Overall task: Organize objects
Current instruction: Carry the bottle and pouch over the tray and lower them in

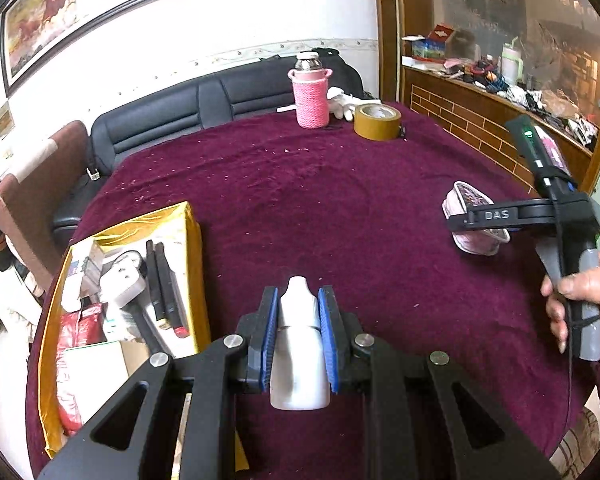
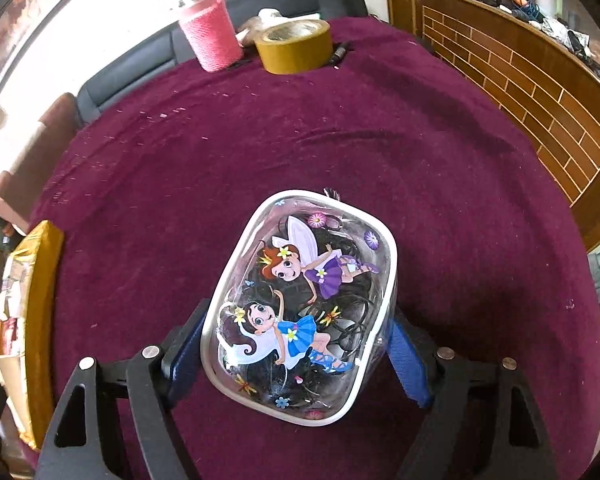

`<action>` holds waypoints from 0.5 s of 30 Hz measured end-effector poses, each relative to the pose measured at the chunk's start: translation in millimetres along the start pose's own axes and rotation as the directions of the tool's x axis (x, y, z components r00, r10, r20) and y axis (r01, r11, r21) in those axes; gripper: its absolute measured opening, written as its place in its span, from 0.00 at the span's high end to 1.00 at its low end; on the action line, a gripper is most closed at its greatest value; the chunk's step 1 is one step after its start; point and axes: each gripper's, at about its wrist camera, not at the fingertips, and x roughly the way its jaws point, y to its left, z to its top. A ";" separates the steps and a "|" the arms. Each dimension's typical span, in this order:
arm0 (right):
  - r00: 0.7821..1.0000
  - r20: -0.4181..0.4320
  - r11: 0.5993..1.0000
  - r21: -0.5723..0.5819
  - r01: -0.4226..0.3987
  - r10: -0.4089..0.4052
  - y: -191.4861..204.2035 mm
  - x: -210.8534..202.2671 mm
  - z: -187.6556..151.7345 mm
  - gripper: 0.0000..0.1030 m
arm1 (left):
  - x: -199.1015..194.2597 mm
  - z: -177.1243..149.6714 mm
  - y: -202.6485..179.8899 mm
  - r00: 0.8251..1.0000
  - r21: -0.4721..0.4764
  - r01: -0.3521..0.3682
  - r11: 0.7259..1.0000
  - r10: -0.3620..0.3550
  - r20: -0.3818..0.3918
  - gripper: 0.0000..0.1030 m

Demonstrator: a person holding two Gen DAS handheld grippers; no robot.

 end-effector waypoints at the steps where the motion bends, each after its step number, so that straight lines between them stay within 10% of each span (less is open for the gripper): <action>1: 1.000 0.009 1.000 -0.005 -0.016 0.016 4.2 -6.4 -1.6 0.18 | -2.6 -0.8 2.5 1.000 -0.005 -0.004 1.000 0.004 0.004 0.81; 15: 0.955 0.031 0.933 -0.226 -0.281 0.295 147.1 -70.3 -18.5 0.17 | -34.9 -17.2 87.0 0.994 -0.118 -0.097 0.988 0.102 0.036 0.81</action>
